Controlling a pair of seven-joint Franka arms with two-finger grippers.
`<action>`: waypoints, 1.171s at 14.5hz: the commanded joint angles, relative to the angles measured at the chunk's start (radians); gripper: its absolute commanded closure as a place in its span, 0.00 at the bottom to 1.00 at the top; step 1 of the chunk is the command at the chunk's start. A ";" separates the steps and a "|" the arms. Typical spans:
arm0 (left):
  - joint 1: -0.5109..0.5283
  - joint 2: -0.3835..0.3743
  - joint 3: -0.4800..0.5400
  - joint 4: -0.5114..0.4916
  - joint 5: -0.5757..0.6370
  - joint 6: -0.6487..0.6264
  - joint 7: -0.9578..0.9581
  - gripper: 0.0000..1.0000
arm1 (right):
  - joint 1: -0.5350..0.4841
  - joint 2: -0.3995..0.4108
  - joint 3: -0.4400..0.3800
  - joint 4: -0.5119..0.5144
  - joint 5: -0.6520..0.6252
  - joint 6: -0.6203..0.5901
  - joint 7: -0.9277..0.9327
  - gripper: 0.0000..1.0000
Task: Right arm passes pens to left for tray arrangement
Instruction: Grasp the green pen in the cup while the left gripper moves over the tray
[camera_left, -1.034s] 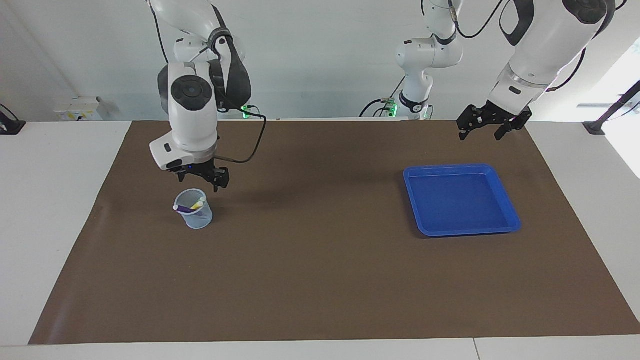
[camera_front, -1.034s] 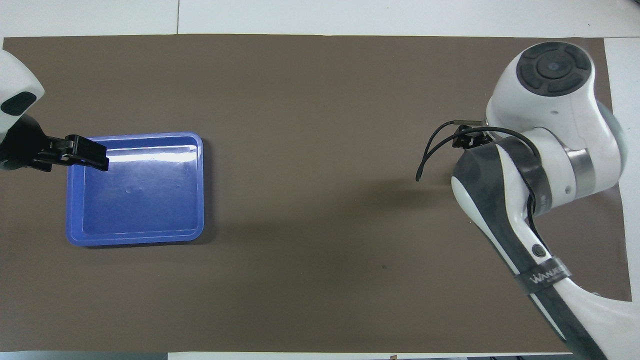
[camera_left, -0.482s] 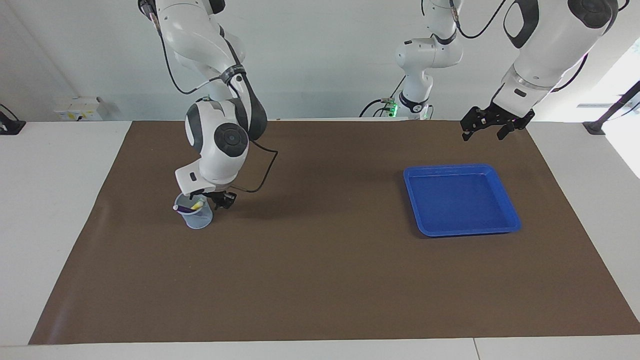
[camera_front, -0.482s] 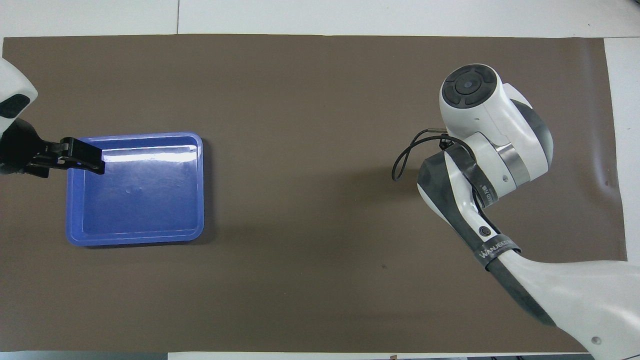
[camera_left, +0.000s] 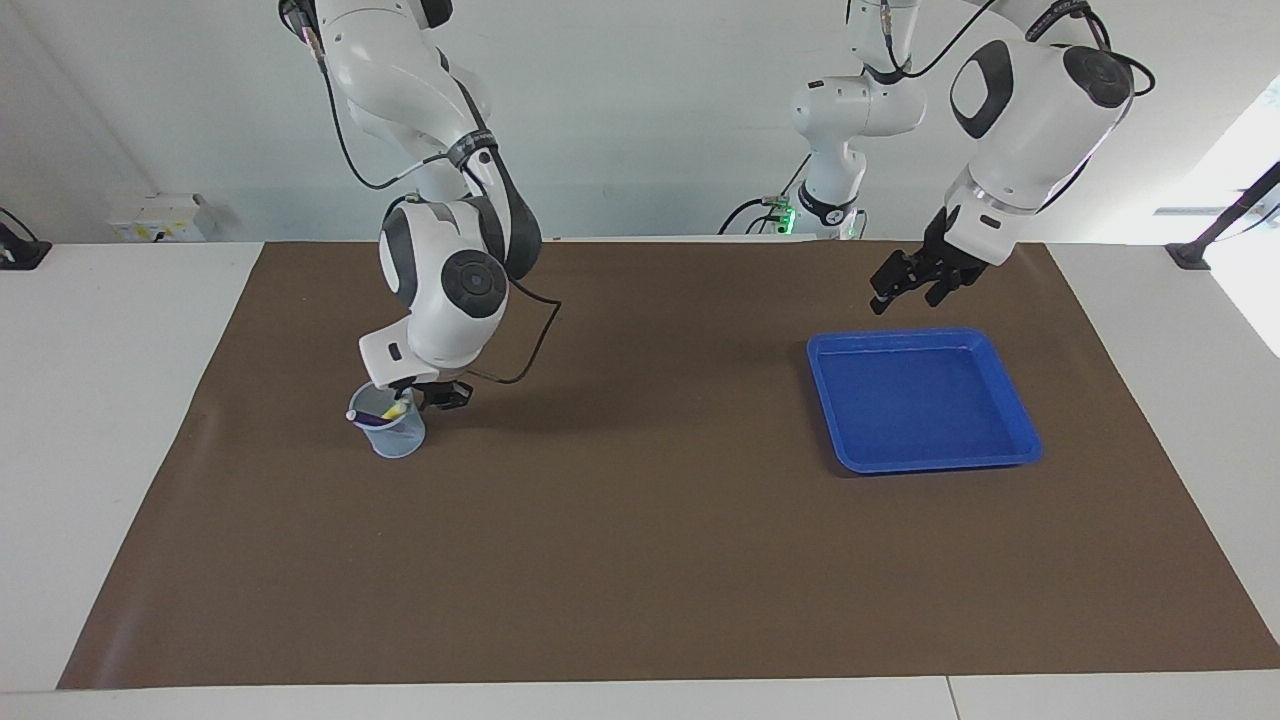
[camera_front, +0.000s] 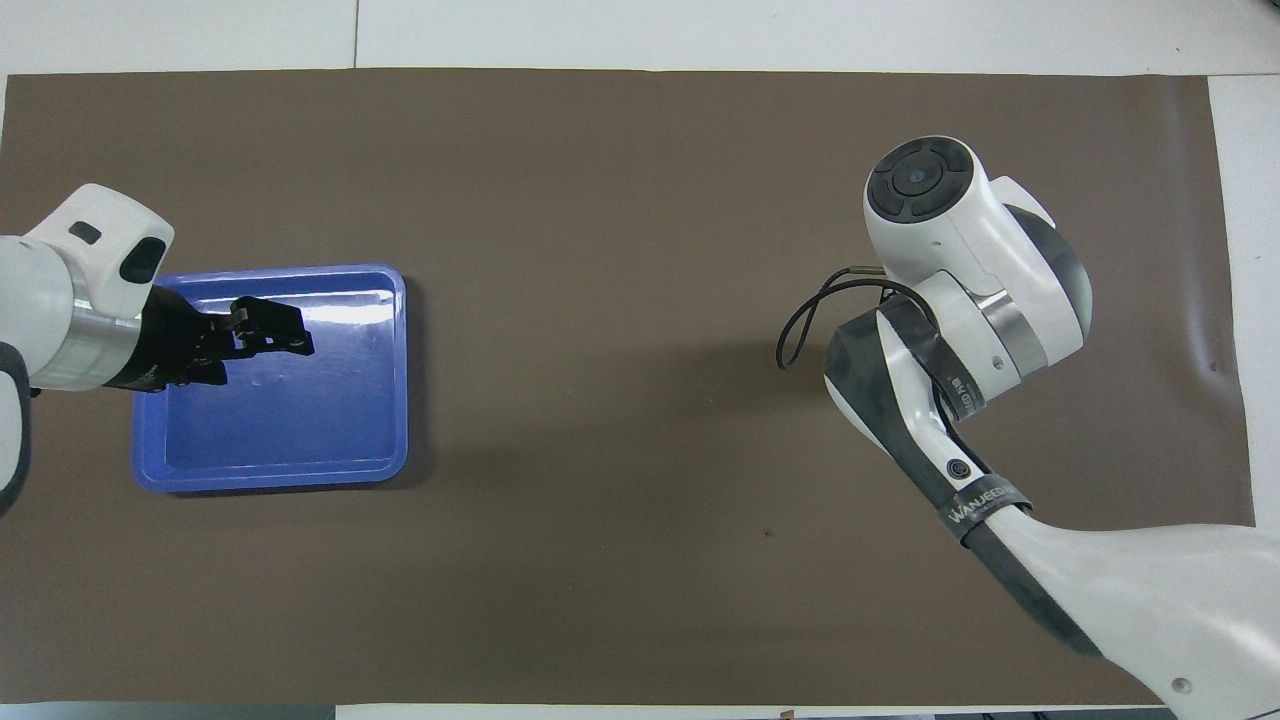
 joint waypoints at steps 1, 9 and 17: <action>-0.031 -0.049 0.007 -0.056 -0.025 0.038 -0.143 1.00 | -0.007 -0.023 0.011 -0.036 -0.048 -0.002 0.029 0.62; -0.011 -0.047 0.010 -0.067 -0.104 0.054 -0.148 0.10 | -0.007 -0.026 0.014 -0.043 -0.068 0.002 0.027 0.64; -0.011 -0.047 0.010 -0.070 -0.104 0.057 -0.154 0.04 | -0.009 -0.040 0.013 -0.070 -0.068 0.012 0.023 0.75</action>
